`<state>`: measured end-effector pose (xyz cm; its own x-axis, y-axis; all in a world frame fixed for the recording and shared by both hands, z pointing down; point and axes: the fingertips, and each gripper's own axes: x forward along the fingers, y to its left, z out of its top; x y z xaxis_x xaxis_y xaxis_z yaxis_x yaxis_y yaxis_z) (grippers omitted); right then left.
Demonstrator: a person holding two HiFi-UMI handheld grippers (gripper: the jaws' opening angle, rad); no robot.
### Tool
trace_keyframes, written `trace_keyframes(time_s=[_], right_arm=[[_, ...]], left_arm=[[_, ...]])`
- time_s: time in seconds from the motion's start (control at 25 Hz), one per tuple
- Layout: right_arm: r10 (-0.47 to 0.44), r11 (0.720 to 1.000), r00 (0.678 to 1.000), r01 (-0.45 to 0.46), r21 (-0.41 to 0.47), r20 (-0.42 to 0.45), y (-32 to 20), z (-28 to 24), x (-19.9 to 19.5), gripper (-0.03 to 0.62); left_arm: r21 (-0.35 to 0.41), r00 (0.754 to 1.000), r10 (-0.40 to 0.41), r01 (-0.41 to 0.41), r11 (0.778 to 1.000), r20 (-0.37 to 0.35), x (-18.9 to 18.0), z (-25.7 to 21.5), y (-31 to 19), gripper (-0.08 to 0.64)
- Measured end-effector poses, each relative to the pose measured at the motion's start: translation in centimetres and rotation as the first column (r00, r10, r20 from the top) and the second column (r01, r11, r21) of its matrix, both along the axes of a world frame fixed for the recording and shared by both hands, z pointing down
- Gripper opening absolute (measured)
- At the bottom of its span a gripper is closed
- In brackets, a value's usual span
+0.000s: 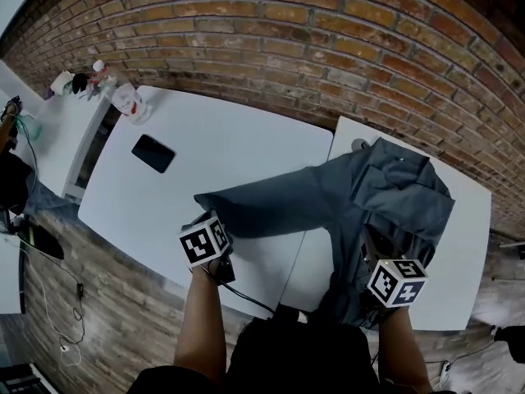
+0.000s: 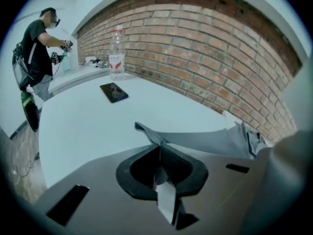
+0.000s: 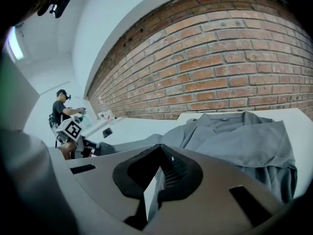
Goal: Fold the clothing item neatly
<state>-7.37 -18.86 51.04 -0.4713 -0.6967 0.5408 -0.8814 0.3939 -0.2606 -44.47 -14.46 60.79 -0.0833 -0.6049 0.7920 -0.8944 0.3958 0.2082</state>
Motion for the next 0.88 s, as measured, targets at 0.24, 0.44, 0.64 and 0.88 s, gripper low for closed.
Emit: trace_keyframes(time_s=[0.24,0.44,0.64,0.88], right_arm=[[0.08,0.997,0.997,-0.08,0.014,0.009,1.9,-0.8,3.6,0.0],[0.146,0.989,0.989,-0.146,0.022,0.001,2.7,-1.3,8.9,0.0],[0.218,0.976,0.976,-0.218,0.022,0.005,3.5,-1.6,15.2,0.0],[0.282,0.959,0.959,-0.282,0.005,0.015,4.3,-1.3,21.9,0.0]], left_arm=[[0.225,0.986,0.163,-0.154,0.962,-0.022,7.0,-8.3,-6.7,0.017],[0.306,0.933,0.359,-0.336,0.891,-0.022,18.1,-11.9,-11.2,0.017],[0.343,0.853,0.522,-0.49,0.801,-0.001,30.7,-13.9,-13.1,0.017],[0.33,0.731,0.682,-0.653,0.682,0.036,44.9,-13.7,-13.2,0.017]])
